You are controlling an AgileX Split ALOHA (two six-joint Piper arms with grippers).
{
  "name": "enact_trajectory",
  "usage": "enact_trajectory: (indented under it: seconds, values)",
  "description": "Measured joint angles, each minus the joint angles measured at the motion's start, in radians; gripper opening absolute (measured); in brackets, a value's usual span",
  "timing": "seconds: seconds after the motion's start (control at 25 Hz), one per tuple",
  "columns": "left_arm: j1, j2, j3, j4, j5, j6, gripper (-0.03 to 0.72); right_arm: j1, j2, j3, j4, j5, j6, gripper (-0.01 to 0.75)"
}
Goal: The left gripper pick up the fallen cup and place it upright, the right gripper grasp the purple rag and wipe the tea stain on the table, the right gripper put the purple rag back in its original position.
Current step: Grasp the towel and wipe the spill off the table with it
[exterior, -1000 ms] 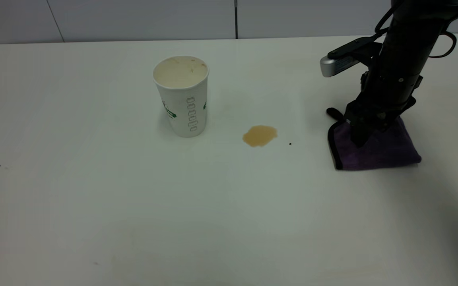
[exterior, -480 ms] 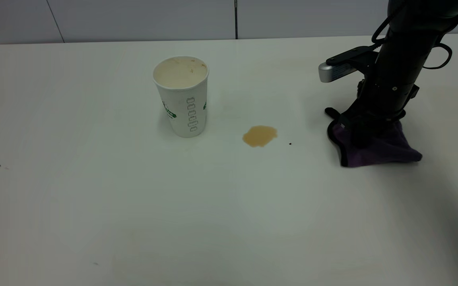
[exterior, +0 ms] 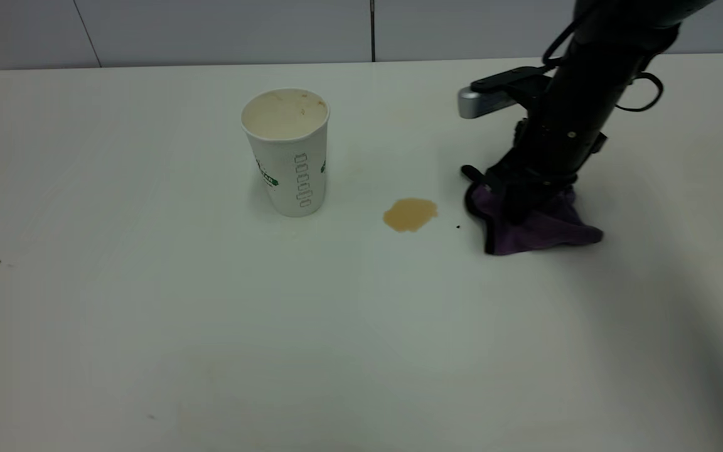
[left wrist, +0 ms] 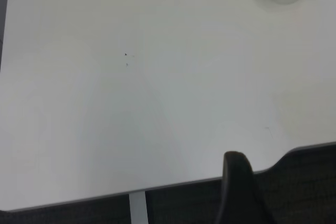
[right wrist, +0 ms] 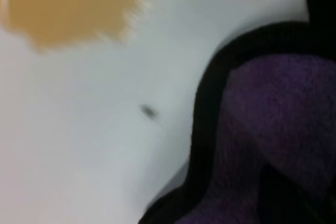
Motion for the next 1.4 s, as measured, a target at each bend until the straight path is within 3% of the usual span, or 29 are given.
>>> enact_trajectory:
  seconds: [0.48,0.84,1.2,1.4]
  values:
    - [0.000,0.000,0.000,0.000,0.000,-0.001,0.478,0.136,0.138,-0.282,0.002,0.084,0.006,0.065]
    - [0.000,0.000,0.000,0.000,0.000,-0.001,0.478,0.241,0.144,-0.295,-0.002,0.156,-0.025,0.065]
    - [0.000,0.000,0.000,0.000,0.000,-0.001,0.478,0.285,0.147,-0.300,-0.001,0.378,-0.051,0.065]
    - [0.000,0.000,0.000,0.000,0.000,-0.001,0.478,0.296,0.146,-0.300,-0.149,0.361,0.072,0.065]
